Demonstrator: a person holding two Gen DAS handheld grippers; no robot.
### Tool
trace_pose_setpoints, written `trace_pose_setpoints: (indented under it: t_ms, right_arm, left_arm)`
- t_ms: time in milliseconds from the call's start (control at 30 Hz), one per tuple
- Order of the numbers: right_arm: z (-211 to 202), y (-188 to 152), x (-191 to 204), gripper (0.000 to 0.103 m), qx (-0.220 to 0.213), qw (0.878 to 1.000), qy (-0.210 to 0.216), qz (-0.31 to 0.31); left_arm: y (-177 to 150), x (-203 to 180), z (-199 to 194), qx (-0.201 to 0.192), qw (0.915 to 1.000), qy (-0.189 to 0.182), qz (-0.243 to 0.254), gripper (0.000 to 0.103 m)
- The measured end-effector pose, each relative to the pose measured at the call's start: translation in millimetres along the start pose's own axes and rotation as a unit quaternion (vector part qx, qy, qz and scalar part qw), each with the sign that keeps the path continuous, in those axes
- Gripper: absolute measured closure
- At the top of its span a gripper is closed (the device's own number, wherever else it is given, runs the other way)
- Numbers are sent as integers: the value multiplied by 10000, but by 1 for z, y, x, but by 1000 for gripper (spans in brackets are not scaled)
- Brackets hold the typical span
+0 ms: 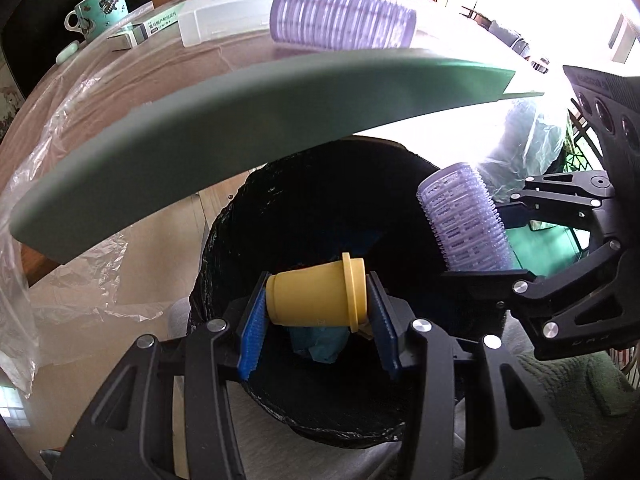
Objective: Collect trash
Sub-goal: 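Carry the yellow cup and purple roller to above the black trash bin, then open both tools to drop the cup and roller into the bin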
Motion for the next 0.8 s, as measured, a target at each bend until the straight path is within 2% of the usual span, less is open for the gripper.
trace_pose_setpoints:
  t_ms: [800]
  right_arm:
    - [17, 1, -9, 50, 122, 9996, -257, 31]
  left_arm:
    - [-2, -7, 20, 150, 9997, 164, 65, 56]
Point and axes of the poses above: each gripper's, at about its wrist camera, not at the fingertips, and z roughly the way its jaws point, x to its left, y to its top, the point moved 1 cm from there along z, roughly the way its jaws point, and after that the axes turned 14 degrees about y, right-handed, at the moved point
